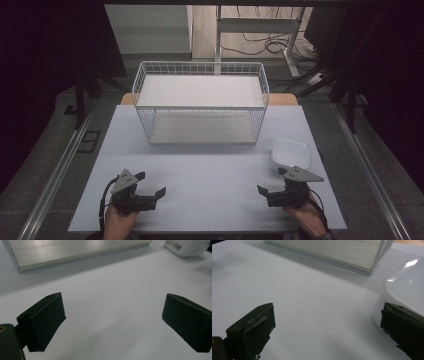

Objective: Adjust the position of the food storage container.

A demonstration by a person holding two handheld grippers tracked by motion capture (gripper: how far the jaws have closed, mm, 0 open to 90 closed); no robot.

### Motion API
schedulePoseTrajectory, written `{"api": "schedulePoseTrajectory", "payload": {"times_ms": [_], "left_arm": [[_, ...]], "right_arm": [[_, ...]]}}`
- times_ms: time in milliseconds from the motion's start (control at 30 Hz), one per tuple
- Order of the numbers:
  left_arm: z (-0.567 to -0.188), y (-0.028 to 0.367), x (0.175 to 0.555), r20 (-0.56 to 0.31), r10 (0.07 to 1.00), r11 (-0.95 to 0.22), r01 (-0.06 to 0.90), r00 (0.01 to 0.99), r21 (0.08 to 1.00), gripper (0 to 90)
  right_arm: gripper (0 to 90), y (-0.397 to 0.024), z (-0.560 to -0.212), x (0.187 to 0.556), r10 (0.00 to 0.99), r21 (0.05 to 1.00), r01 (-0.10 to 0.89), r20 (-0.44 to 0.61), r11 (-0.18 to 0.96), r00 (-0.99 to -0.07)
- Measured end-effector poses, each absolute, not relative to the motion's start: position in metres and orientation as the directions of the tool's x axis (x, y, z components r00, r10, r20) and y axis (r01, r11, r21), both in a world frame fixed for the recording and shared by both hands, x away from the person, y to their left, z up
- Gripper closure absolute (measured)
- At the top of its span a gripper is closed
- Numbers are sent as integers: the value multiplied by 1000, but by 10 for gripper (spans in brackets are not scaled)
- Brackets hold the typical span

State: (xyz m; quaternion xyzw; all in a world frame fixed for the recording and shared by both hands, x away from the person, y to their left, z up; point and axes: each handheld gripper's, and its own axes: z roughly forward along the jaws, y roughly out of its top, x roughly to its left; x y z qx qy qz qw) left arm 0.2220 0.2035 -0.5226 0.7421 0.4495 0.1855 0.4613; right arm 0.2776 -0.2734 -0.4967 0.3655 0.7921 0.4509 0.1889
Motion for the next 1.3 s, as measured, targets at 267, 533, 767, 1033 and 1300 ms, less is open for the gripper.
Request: {"api": "schedulePoseTrajectory", "payload": {"times_ms": [267,533,767,1033,1300], "left_arm": [[-528,194,224,-100,827,-244,514,553,822,32],[-529,193,224,-98,819,-258,516,565,817,33],[-529,190,223,-83,811,-278,507,579,816,33],[-530,190,224,-80,812,-283,510,578,813,33],[-530,192,224,-87,818,-271,515,568,813,33]], "right_arm": [[18,-280,-495,280,742,849,426,62,312,-668],[48,-277,-494,281,742,817,450,42,359,-669],[121,-281,-490,283,747,811,463,48,358,-663],[266,-297,-479,292,791,823,468,36,324,-610],[534,-314,-470,309,807,817,472,15,329,-590]]}}
